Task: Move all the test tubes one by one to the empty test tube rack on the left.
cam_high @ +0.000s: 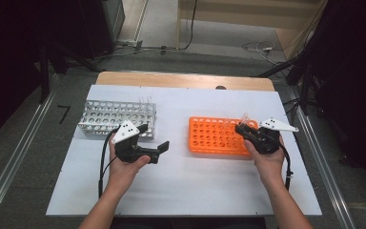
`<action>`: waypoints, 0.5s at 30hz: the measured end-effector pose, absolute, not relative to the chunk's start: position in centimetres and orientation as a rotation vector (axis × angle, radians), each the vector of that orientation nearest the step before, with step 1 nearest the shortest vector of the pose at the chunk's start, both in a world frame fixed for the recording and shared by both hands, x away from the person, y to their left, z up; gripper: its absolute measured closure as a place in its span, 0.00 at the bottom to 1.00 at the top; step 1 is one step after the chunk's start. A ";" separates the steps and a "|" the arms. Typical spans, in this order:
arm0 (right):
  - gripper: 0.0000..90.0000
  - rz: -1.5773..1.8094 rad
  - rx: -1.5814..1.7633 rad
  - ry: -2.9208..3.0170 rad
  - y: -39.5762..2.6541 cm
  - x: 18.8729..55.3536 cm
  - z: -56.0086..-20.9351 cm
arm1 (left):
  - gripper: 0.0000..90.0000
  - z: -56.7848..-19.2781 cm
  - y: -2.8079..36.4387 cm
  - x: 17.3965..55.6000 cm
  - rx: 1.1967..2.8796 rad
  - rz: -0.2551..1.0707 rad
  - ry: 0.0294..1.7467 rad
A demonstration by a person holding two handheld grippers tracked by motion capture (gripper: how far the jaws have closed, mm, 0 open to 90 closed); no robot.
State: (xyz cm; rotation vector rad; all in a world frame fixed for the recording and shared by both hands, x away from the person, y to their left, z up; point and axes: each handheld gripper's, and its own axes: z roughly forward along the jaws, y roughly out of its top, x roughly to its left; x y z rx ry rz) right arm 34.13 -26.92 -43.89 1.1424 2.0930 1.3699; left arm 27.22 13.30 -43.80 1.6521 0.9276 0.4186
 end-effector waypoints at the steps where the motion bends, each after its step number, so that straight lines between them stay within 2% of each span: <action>1: 0.82 1.378 1.141 2.096 -26.8 34.0 -43.7 | 0.00 -43.8 13.3 27.2 1.650 0.420 0.926; 15: 0.82 1.416 1.054 2.163 -24.8 32.3 -42.5 | 0.00 -43.4 13.1 27.0 1.646 0.417 0.910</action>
